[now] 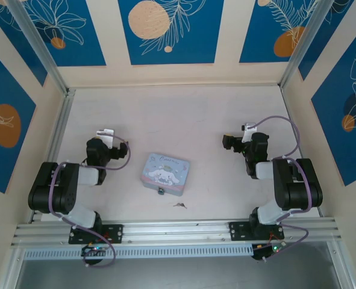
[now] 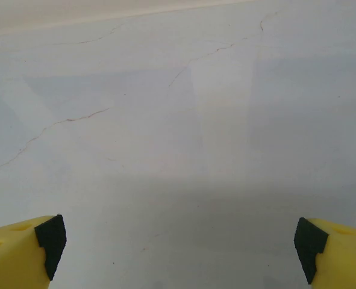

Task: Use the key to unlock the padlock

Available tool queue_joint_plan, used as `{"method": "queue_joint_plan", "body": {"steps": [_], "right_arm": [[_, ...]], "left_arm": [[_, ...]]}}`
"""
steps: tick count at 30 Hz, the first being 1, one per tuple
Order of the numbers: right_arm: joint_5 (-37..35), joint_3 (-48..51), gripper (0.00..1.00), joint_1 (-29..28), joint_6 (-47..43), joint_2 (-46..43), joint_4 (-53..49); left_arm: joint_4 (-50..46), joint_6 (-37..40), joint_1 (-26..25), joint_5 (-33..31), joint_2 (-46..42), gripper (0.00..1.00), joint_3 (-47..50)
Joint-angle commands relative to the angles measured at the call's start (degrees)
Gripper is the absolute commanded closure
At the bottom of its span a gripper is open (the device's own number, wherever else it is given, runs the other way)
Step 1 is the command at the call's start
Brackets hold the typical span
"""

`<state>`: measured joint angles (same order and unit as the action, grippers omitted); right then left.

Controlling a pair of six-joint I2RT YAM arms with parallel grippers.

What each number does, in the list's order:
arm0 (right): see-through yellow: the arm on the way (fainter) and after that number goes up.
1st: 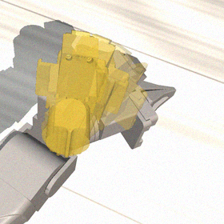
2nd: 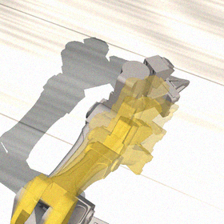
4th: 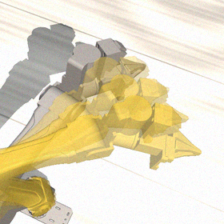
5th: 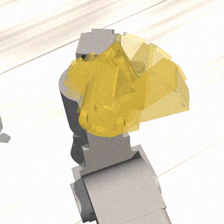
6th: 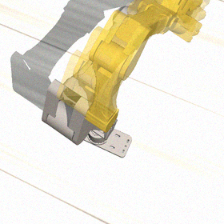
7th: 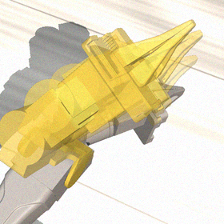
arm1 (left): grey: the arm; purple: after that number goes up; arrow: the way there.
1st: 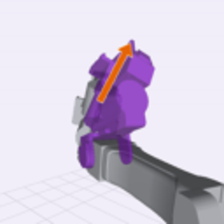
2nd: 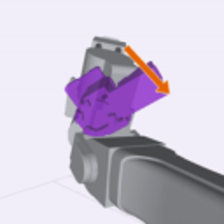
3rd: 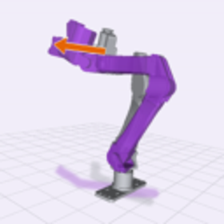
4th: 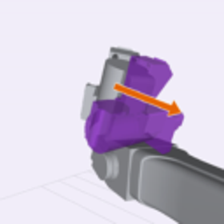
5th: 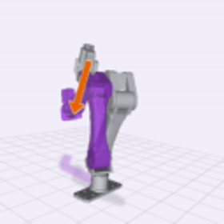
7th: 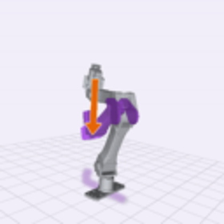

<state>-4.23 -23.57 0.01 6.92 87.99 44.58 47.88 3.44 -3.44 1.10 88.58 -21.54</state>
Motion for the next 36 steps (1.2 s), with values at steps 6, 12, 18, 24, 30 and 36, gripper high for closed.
{"method": "queue_joint_plan", "body": {"steps": [6, 12, 18, 24, 30, 36], "right_arm": [[0.8, -0.35, 0.01, 0.27, -1.39, -0.71, 1.49], [0.8, -0.35, 0.01, 0.26, -1.43, -0.71, 1.52], [1.23, -0.49, 0.01, 0.51, -1.25, -0.71, 1.33], [-3.36, -1.8, 0.01, 0.52, 0.61, -5.8, -4.83], [-6.94, -13.06, 0.01, 1.74, 15.75, -15.85, -32.88], [12.81, -23.43, 0.01, 1.98, 23.94, -15.59, -51.04]], "left_arm": [[-0.3, -0.35, -0.15, -0.96, -0.46, 0.0, -1.48], [-0.77, -0.81, 0.46, -0.32, -0.44, 0.0, -1.75], [-0.96, -0.93, 0.72, 0.13, -0.41, 0.0, -1.88], [-11.15, -1.48, 0.72, -1.08, -3.67, 0.0, -6.2], [-37.31, -5.58, 0.65, 1.15, -8.85, 0.0, -18.71], [-58.34, -20.92, 0.12, 7.58, -11.27, 0.0, -29.82]]}}
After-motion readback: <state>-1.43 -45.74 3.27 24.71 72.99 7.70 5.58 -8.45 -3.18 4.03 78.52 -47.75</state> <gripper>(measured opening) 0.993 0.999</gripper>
